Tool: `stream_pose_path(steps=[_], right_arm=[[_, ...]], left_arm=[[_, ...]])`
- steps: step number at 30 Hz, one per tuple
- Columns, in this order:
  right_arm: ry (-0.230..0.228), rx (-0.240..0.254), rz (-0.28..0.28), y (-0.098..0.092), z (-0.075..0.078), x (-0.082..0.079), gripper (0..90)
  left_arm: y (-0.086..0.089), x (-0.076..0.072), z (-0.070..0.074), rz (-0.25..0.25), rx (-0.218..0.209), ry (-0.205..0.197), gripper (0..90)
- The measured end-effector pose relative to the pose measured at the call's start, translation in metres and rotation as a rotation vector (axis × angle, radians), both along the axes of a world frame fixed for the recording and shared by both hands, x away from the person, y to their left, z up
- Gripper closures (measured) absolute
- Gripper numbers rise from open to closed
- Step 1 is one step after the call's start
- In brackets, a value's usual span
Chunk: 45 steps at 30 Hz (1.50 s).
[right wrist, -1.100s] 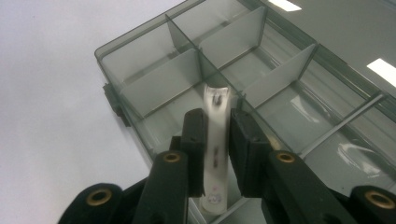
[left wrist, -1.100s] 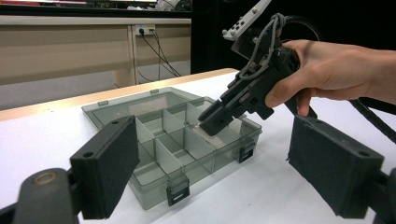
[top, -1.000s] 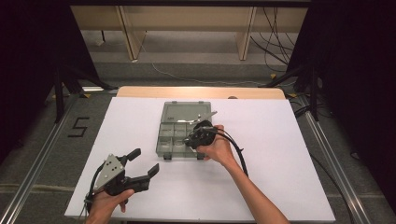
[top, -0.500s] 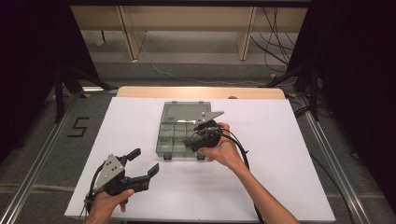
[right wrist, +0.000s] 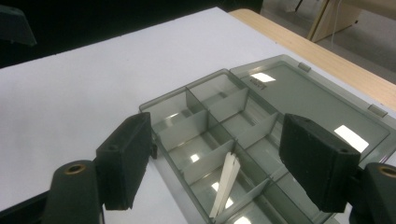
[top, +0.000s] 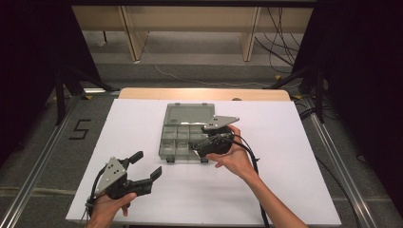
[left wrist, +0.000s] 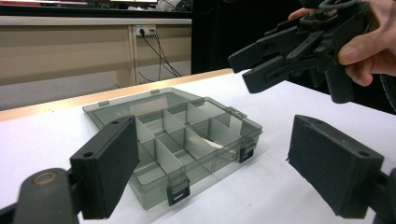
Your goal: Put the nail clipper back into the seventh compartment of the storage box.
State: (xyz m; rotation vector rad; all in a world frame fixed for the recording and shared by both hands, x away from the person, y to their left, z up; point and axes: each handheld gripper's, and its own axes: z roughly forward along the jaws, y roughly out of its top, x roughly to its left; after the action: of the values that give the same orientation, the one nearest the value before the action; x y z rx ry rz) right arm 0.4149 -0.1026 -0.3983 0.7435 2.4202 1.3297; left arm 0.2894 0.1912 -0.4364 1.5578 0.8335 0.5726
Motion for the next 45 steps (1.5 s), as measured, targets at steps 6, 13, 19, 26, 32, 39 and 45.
stream_pose_path(steps=[6,13,19,26,32,39,45], right_arm=[[-0.017,0.015,-0.009,-0.006,0.005,-0.005,24.7],[-0.017,0.033,-0.008,-0.007,0.009,-0.01,22.4],[-0.037,0.042,-0.007,-0.01,0.012,-0.014,21.2],[-0.038,0.059,-0.003,-0.014,0.013,-0.019,20.7],[-0.046,0.076,-0.014,-0.019,0.012,-0.023,20.7],[-0.067,0.078,-0.003,-0.024,0.015,-0.029,18.6],[-0.08,0.086,-0.011,-0.029,0.016,-0.035,17.9]], left_arm=[[0.0,0.0,0.0,-0.003,-0.004,-0.004,15.6],[0.0,0.0,0.001,-0.001,-0.001,-0.002,15.6],[0.0,0.0,0.001,0.0,-0.001,-0.001,15.6],[0.0,0.001,0.0,-0.004,-0.005,-0.005,15.6],[0.0,0.0,0.001,-0.001,-0.002,-0.001,15.6],[0.0,0.0,0.0,-0.002,-0.002,-0.002,15.6],[0.0,0.0,0.0,0.0,0.002,0.0,15.6]])
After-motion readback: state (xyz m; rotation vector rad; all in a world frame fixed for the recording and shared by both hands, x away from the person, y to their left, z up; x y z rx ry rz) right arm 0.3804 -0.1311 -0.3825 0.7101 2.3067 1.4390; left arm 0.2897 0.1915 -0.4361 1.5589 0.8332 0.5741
